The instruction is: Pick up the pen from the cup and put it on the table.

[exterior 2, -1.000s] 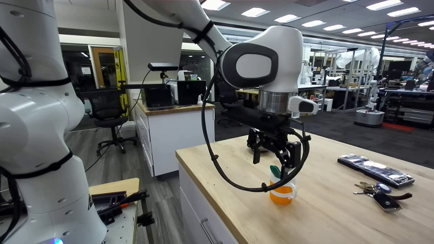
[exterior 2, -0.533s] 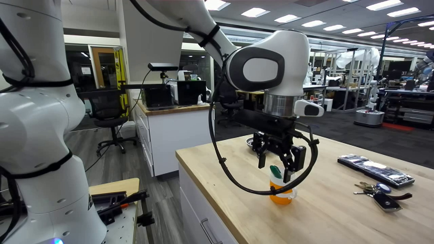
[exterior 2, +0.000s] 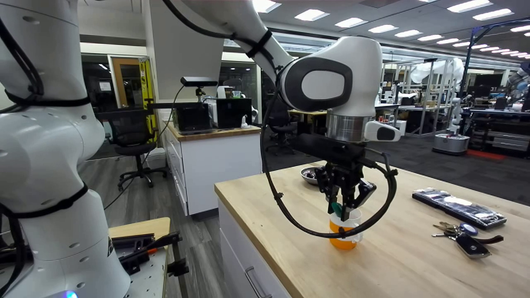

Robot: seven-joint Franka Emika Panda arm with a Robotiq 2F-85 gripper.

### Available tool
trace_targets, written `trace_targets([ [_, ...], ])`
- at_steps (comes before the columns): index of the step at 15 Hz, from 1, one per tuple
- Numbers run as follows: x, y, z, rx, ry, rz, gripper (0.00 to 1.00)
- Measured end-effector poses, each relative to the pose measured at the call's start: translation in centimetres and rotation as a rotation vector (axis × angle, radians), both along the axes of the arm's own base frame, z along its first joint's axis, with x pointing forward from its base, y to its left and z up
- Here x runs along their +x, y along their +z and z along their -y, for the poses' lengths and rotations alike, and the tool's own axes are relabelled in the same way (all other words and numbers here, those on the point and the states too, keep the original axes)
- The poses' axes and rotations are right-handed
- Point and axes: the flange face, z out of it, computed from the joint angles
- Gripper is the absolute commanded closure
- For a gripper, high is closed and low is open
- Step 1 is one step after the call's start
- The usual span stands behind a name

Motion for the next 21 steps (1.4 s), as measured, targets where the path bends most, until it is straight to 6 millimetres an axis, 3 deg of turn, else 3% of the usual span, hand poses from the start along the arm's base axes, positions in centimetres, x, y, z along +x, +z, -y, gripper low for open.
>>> trace_targets([
  [7,0.1,0.5,0.0,0.005,-0.001,0.006,0.94],
  [11,-0.2,1.8,-0.3,0.012,0.015,-0.006,0.94],
  [17,-1.0,6.8,-0.6,0.007,0.049,-0.055,0.94],
  [21,-0.9,10.6,-2.0,-0.009,0.089,-0.061,0.94],
])
